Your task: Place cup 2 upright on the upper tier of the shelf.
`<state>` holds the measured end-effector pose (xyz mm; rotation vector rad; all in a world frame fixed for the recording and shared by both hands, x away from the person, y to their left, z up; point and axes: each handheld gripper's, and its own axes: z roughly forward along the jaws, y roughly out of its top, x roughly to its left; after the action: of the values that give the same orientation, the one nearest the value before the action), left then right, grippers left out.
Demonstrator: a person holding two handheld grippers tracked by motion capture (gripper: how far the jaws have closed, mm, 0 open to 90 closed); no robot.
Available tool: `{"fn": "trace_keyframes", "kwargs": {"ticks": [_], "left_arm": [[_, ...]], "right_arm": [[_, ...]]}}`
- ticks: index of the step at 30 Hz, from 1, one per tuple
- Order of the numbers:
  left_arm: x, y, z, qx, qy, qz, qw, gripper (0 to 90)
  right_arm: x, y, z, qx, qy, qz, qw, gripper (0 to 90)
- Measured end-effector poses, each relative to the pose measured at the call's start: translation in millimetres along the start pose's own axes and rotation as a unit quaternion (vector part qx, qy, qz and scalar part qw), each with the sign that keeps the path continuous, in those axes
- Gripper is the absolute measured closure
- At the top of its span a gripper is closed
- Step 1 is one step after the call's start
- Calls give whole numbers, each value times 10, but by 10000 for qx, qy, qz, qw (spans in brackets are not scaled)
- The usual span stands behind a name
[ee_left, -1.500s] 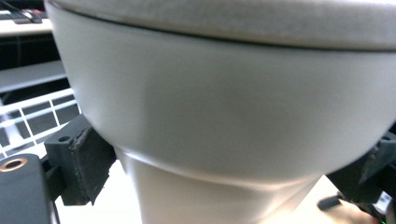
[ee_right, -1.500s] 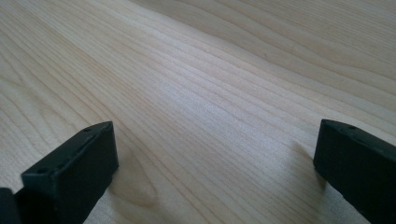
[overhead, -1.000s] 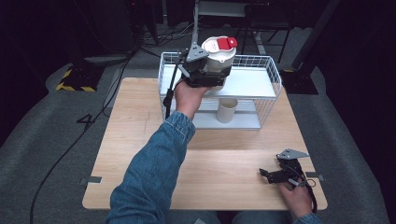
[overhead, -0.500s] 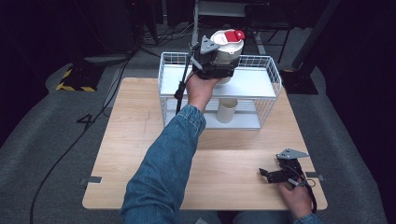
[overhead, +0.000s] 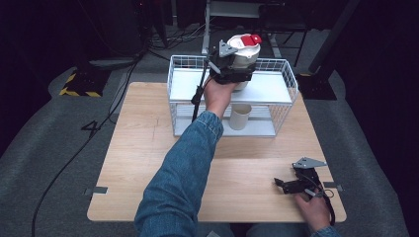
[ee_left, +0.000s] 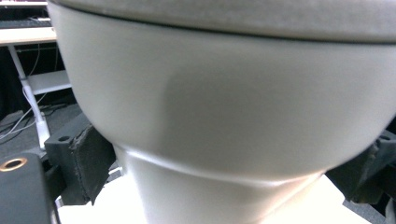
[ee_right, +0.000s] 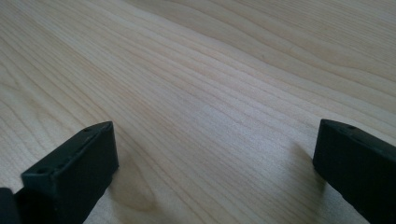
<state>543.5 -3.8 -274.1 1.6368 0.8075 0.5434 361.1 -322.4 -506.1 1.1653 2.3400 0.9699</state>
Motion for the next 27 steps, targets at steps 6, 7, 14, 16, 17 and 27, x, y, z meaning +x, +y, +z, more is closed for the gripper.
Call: {"fn": "trace_keyframes", "kwargs": {"ticks": [6, 7, 14, 16, 17, 27], "left_arm": [[23, -46, 49, 74, 51, -87, 9999, 93], [28, -51, 55, 84, 61, -91, 9999, 93], [48, -70, 66, 114, 96, -132, 9998, 93], [47, -72, 67, 111, 94, -132, 9998, 93], [42, -81, 75, 106, 102, -129, 9998, 93], [36, -122, 102, 140, 130, -96, 9998, 93]], "right_arm": [[0, 0, 0, -1, -1, 2, 10000, 1], [0, 0, 0, -1, 0, 3, 10000, 1], [0, 0, 0, -1, 0, 2, 10000, 1], [0, 0, 0, -1, 1, 1, 10000, 1], [0, 0, 0, 0, 0, 2, 10000, 1], [0, 0, 0, 0, 0, 1, 10000, 1]]}}
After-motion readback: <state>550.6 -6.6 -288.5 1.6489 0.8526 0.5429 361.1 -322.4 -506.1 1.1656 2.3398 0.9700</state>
